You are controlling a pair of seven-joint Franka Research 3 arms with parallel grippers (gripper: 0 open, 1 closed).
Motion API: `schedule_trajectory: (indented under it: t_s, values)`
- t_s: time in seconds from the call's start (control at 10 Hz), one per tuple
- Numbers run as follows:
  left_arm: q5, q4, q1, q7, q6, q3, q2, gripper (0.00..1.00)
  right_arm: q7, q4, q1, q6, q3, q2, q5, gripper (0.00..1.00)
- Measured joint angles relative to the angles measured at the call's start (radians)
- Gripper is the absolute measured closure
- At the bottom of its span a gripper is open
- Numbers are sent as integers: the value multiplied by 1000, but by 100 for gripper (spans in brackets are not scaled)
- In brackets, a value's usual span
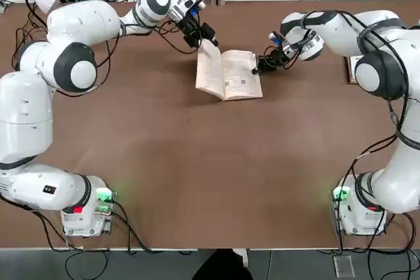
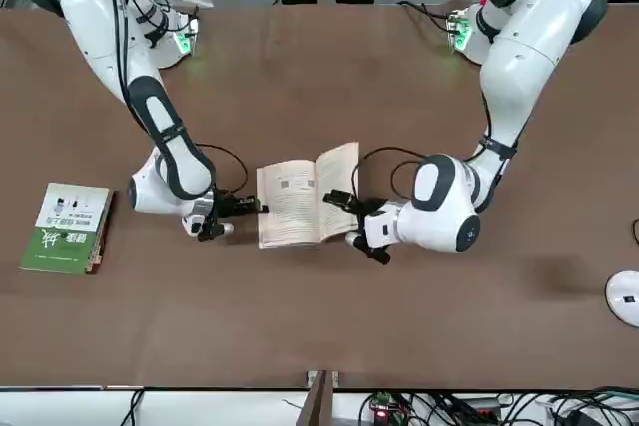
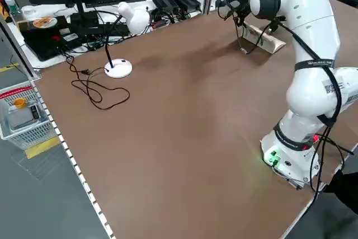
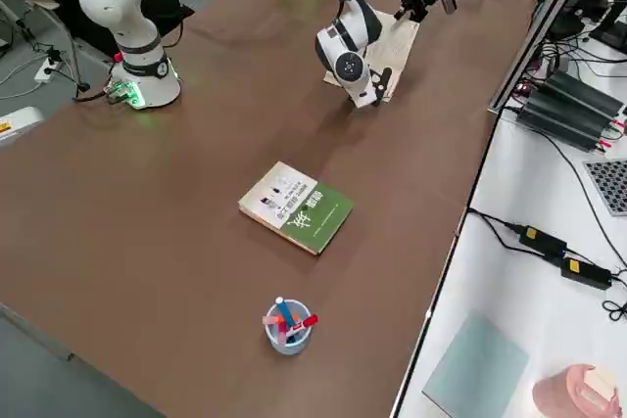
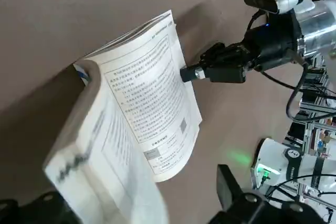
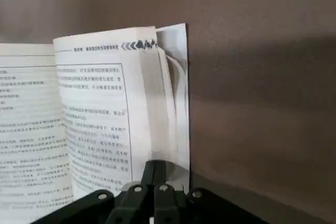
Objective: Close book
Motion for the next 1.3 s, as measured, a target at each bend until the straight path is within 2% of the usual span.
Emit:
schedule_trajectory:
  t_s: [0.7,1.3]
  values:
    - [0,0,-9,-143,-3,-14,-14,0,0,0,0,0,0,0,0,99]
    - [0,7,-54,-288,12,-13,-26,0,0,0,0,0,0,0,1,99]
